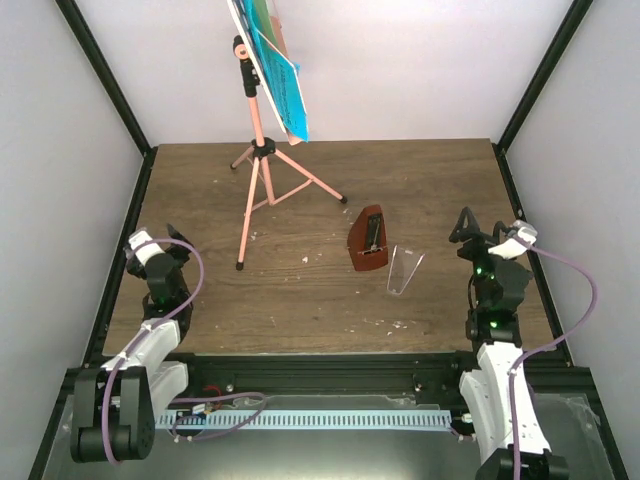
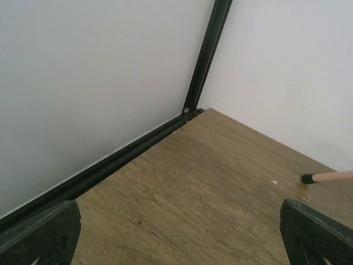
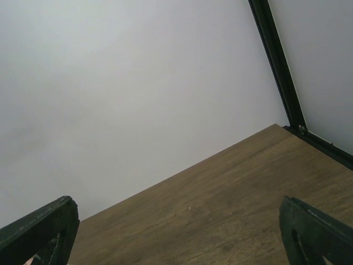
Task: Pack up the instrument practice props
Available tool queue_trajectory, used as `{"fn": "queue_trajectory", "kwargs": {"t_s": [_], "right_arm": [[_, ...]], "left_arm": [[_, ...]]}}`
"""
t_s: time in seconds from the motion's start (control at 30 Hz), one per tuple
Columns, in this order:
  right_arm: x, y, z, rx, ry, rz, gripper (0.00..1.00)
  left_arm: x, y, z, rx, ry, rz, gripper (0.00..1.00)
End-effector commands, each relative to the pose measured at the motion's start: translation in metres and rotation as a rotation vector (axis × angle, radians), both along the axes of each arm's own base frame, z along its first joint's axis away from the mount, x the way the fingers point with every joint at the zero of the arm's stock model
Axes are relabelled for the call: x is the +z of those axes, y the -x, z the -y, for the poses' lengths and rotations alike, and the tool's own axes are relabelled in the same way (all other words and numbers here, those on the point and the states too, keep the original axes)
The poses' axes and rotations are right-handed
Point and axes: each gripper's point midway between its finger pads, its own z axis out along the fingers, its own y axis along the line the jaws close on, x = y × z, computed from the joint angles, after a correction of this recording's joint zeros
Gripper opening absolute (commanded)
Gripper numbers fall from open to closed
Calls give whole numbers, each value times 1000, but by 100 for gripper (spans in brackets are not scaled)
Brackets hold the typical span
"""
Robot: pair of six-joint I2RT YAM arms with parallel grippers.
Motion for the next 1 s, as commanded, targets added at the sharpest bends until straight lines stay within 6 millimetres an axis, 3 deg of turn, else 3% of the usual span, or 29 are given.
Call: {"fn": "queue_trajectory", "kwargs": {"t_s": [0.0, 0.1, 0.33, 0.43, 0.53, 0.67, 0.83, 0.97], "right_arm": [[21, -3, -11, 59, 7, -21, 100], [23, -4, -14, 79, 27, -50, 100], [34, 9, -15, 74, 36, -34, 100], [35, 10, -21, 108, 53, -55, 100], [21, 8, -31, 167, 39, -99, 100], [-5, -1, -52, 301, -72, -150, 100], [-30, -8, -99, 606, -157, -251, 100], [-53, -14, -120, 772, -180, -372, 100]], "left_arm": [[2, -4, 7, -53, -13, 4, 100], [0, -10, 11, -80, -4, -8, 100], [2, -47, 30, -178, 50, -90, 100], [13, -46, 40, -228, 116, -94, 100], [25, -34, 45, -216, 271, -123, 100], [54, -29, 91, -452, 433, -73, 100], [94, -14, 178, -934, 614, -112, 95], [143, 15, 213, -1157, 494, -185, 95]]}}
